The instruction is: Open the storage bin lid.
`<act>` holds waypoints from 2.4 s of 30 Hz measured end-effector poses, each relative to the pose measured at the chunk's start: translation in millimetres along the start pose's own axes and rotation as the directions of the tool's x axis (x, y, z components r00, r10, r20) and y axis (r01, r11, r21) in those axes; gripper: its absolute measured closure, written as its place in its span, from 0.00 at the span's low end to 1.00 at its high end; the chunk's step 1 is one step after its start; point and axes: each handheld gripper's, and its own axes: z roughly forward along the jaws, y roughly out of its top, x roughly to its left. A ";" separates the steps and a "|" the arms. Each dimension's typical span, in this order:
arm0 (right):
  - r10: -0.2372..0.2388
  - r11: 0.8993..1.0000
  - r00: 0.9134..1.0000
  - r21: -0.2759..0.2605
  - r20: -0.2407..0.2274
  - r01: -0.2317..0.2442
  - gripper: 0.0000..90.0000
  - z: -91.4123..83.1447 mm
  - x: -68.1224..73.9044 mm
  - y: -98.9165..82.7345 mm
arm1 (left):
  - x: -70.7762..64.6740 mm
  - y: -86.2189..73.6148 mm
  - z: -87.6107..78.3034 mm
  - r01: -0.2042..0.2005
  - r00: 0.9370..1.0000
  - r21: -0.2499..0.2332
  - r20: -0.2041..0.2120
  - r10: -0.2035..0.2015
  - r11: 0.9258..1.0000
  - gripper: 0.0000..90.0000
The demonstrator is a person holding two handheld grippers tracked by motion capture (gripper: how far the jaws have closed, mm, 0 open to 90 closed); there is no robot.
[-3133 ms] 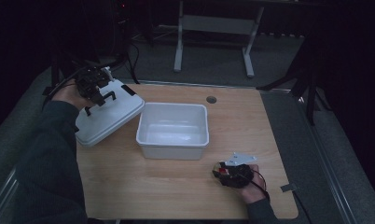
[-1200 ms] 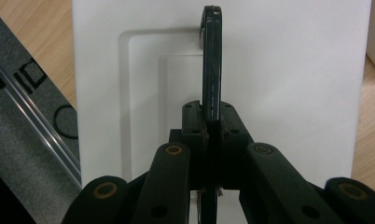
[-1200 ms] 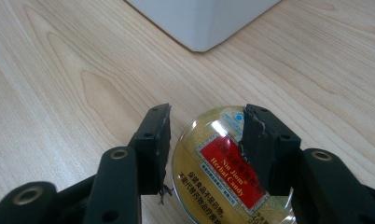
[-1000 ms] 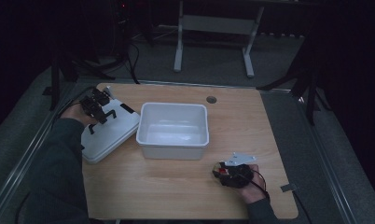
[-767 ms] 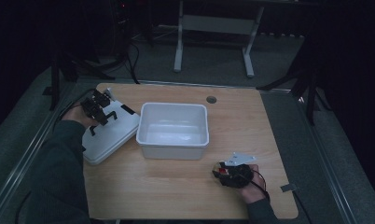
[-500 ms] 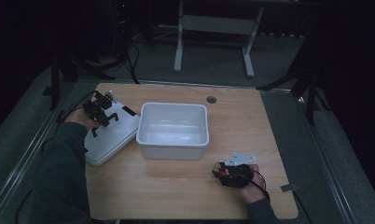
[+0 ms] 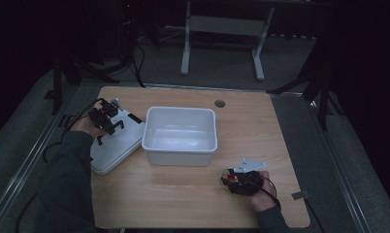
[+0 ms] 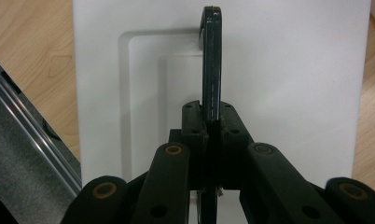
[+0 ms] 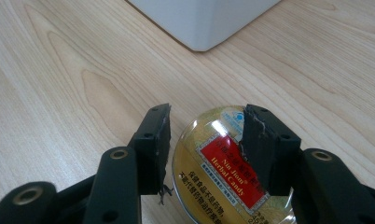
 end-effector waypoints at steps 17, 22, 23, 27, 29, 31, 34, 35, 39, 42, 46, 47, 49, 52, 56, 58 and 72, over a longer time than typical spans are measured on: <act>0.000 1.000 1.000 0.000 0.001 0.000 0.57 0.0 -0.1 0.0 | -4.0 -4.4 14.3 -0.005 1.000 0.002 -0.004 0.005 1.000 0.93; -0.001 1.000 1.000 0.000 0.001 0.001 0.57 0.1 0.1 0.1 | -6.5 -5.7 18.5 -0.014 1.000 0.009 -0.009 0.015 1.000 0.93; -0.002 1.000 1.000 0.001 0.001 0.002 0.57 0.1 0.1 0.1 | -6.8 -6.0 19.1 -0.013 1.000 0.007 -0.009 0.013 1.000 0.93; -0.001 1.000 1.000 0.001 0.001 0.001 0.57 0.1 0.1 0.1 | -7.4 -8.7 21.1 -0.003 1.000 -0.013 -0.007 0.003 1.000 0.93; -0.002 1.000 1.000 0.001 0.001 0.002 0.57 0.1 0.1 0.1 | -8.3 -9.2 20.5 -0.006 1.000 -0.014 -0.007 0.005 1.000 0.92; -0.002 1.000 1.000 0.001 0.001 0.002 0.57 0.1 0.2 0.2 | -9.5 -9.5 19.3 -0.005 1.000 -0.022 -0.002 0.005 1.000 0.86; -0.002 1.000 1.000 0.001 0.001 0.002 0.57 0.1 0.4 0.3 | -11.4 -10.0 18.1 -0.005 1.000 -0.033 -0.004 0.005 0.999 0.79; -0.003 1.000 1.000 0.000 0.000 0.003 0.57 0.0 0.4 0.4 | -12.1 -10.4 18.1 -0.004 1.000 -0.034 -0.002 0.004 0.999 0.77; -0.002 1.000 1.000 -0.001 0.002 0.002 0.57 -0.6 0.4 0.7 | -13.8 -12.7 18.2 -0.001 1.000 -0.054 -0.015 0.000 0.999 0.67; -0.003 1.000 1.000 -0.004 0.001 0.003 0.56 -1.2 0.3 1.2 | -13.9 -15.6 16.5 0.015 1.000 -0.081 -0.008 -0.015 0.997 0.61; -0.003 1.000 1.000 -0.007 0.001 0.003 0.56 -1.8 0.1 2.0 | -14.1 -20.4 12.6 0.030 1.000 -0.118 0.007 -0.030 0.993 0.57; -0.003 1.000 1.000 -0.008 0.001 0.003 0.56 -2.1 0.1 2.4 | -14.8 -21.4 12.2 0.028 1.000 -0.125 0.009 -0.027 0.992 0.57; -0.009 1.000 1.000 -0.006 -0.004 0.009 0.54 -2.8 0.1 3.6 | -16.5 -23.6 10.4 0.018 1.000 -0.135 -0.005 -0.019 0.991 0.55; -0.008 1.000 1.000 -0.006 -0.005 0.007 0.54 -4.4 -1.3 5.9 | -17.7 -27.2 6.9 0.018 1.000 -0.168 -0.014 -0.020 0.986 0.53; -0.004 1.000 1.000 -0.007 -0.001 0.004 0.51 -8.5 -4.8 9.1 | -19.3 -32.1 3.2 0.012 1.000 -0.197 -0.023 -0.017 0.980 0.53; -0.001 1.000 1.000 0.003 0.000 0.001 0.49 -10.1 -7.2 9.8 | -20.6 -34.5 1.2 0.004 0.999 -0.213 -0.034 -0.011 0.977 0.53; -0.020 0.994 0.999 0.105 0.036 0.016 0.40 -17.1 -20.2 18.7 | -27.8 -46.4 -3.2 0.010 0.998 -0.311 -0.059 -0.030 0.950 0.53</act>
